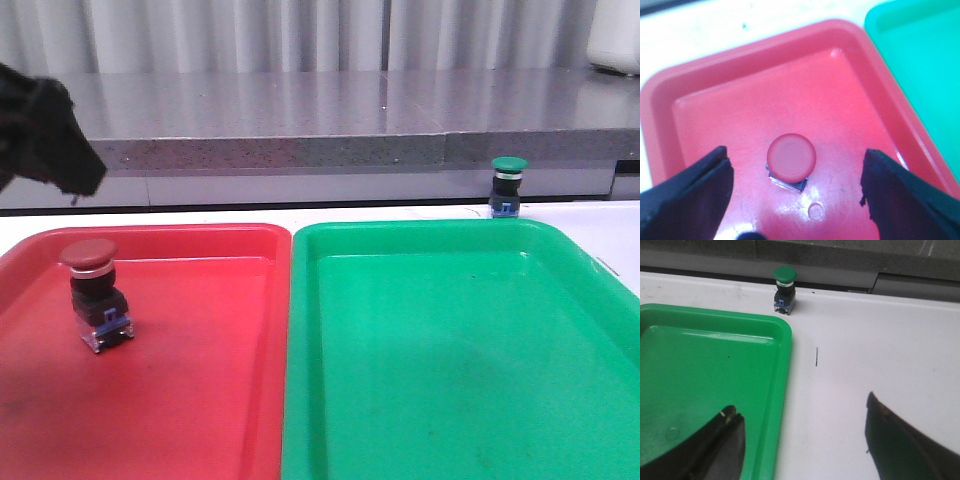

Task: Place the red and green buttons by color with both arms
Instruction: 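Move the right gripper over the green push-button behind the green tray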

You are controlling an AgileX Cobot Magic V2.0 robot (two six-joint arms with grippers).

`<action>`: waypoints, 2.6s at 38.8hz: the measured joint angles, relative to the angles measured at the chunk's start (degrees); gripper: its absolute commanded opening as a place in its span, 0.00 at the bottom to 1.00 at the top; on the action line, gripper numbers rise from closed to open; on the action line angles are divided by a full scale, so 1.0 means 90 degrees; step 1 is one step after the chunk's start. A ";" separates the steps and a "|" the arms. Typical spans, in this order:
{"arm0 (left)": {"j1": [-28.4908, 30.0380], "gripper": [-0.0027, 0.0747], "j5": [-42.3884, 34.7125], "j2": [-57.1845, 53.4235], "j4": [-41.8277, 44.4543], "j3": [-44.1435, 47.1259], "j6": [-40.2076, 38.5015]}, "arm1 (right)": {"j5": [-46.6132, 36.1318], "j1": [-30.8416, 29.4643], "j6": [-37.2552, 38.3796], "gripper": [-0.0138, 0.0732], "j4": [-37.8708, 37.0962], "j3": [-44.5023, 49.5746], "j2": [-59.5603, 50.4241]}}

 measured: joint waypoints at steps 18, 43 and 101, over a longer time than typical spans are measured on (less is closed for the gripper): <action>0.0000 0.70 0.1792 -0.3105 0.0000 0.0039 0.0000 | 0.0000 0.0000 0.0000 0.77 0.0000 0.0000 0.0000; 0.0000 0.70 0.2477 -0.4262 -0.0016 0.0297 0.0000 | 0.0000 0.0000 0.0000 0.77 0.0049 0.0000 0.0000; 0.0000 0.70 0.2477 -0.4262 -0.0027 0.0310 0.0000 | 0.0107 0.0000 0.0000 0.85 0.0823 -0.6541 0.8570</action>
